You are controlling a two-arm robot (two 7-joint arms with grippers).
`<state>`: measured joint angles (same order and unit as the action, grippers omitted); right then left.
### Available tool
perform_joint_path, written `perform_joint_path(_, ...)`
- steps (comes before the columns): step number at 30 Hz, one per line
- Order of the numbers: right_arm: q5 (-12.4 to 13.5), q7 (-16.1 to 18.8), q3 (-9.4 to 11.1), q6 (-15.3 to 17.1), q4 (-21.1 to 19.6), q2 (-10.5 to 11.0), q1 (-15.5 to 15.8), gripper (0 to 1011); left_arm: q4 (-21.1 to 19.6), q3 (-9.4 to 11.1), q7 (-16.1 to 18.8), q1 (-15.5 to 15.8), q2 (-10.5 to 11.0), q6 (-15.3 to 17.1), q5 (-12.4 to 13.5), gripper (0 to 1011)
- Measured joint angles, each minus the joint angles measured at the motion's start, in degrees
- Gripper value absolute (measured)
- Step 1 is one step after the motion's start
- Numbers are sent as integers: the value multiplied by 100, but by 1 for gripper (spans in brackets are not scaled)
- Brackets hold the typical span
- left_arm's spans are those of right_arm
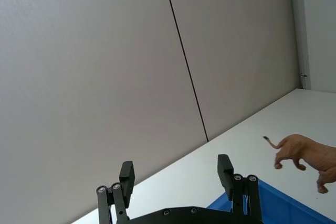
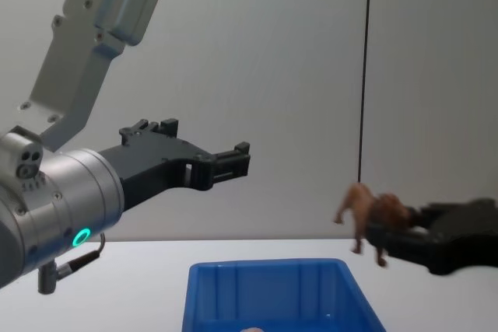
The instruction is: Pick up the two dolls from the table and place them into the box.
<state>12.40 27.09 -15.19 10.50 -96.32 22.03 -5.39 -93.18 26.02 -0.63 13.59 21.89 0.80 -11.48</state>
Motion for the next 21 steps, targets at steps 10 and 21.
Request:
perform_joint_path(10, -110, 575, -198, 77, 166, -294, -376, 547, 0, 0, 0, 0, 0, 0, 0, 1000)
perform_joint_path(21, -164, 748, -298, 213, 398, -432, -579, 900, 0, 0, 0, 0, 0, 0, 0, 1001)
